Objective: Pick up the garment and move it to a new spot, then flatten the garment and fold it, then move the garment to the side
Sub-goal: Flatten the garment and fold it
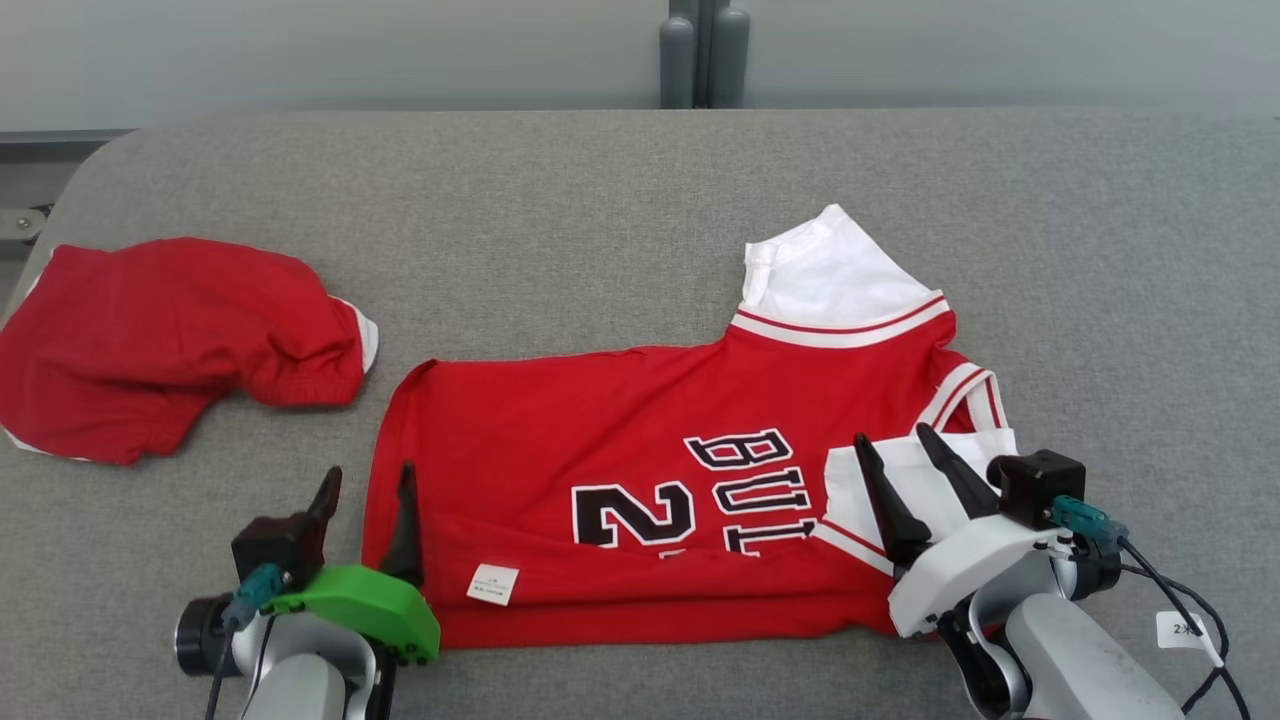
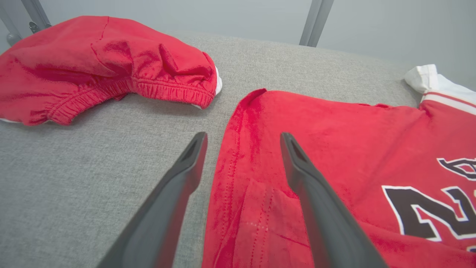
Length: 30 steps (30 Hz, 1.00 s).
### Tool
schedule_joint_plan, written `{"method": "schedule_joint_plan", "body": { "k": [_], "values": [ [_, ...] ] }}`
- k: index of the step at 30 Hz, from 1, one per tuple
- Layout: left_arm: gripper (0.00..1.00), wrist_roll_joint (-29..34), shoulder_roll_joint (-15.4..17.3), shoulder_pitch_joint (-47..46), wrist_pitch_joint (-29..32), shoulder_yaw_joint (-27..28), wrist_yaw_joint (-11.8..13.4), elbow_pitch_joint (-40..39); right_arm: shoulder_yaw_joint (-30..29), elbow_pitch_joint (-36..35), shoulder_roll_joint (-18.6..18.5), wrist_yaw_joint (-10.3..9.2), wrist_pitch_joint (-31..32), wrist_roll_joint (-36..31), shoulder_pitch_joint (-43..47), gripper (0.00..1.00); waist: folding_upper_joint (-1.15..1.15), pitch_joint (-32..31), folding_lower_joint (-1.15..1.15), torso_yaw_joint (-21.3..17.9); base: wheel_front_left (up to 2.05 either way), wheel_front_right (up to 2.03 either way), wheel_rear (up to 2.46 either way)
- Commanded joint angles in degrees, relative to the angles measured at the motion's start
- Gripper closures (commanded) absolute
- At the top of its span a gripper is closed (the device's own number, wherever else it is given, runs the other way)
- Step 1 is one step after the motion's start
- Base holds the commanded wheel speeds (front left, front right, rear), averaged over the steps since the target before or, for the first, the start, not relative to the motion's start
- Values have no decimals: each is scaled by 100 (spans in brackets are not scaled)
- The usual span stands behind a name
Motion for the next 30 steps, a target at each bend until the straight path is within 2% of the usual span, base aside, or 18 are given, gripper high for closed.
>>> {"method": "schedule_joint_plan", "body": {
  "k": [1,10,16,25,30],
  "values": [
    [0,93,34,-274,3,42,-29,93,-83,-71,-42,-8,-3,-54,120,0,0,101,0,-107,0,0,0],
    [0,308,247,-1474,3,60,-91,994,-175,-339,-66,-8,-3,-97,94,0,0,451,0,-490,0,0,0],
    [0,271,371,-2176,3,136,-33,1746,-121,-462,-64,-8,-3,-92,-101,0,0,691,0,-709,0,0,0],
    [0,261,443,-2441,3,147,-48,2286,-144,-570,-127,-8,-3,-91,-257,0,0,834,0,-787,0,0,0],
    [0,179,406,-2369,3,243,-7,2268,-205,-639,-167,-8,-3,-106,-308,0,0,842,0,-738,0,0,0]
  ]
}}
